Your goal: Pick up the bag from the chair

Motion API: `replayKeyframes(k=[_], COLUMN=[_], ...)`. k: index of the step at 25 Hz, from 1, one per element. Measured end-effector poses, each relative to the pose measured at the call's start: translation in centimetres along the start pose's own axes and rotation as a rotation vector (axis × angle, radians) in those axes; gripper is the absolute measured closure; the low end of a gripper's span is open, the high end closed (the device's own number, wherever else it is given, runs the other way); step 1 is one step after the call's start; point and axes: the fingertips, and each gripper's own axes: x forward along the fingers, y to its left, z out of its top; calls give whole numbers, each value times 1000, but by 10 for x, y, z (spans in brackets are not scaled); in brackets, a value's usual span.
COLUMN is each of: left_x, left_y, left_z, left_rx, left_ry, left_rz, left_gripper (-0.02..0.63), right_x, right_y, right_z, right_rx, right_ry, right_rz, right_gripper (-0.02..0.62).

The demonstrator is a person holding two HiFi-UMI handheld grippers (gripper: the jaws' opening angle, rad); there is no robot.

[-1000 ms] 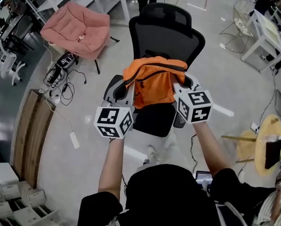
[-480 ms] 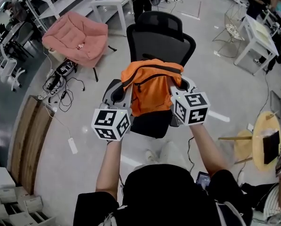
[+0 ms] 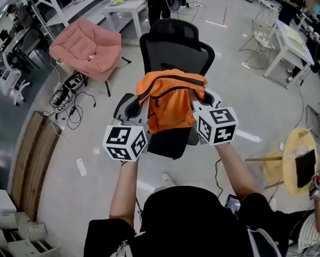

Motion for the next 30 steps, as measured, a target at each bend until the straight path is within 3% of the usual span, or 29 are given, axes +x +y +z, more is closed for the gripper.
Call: replayKeyframes(k=[11,30], left_x=[-24,-115], left_y=[-58,-135], left_z=[9,10], left_rx=[1,18], left_ry=[-22,-78], left_rz=[12,41], left_gripper=[583,583], right_x=[-59,-163], right_y=[-10,24], right_z=[12,5], right_rx=[0,-18], right_ry=[-33,-91], right_rz=[23,74], right_gripper=[565,569])
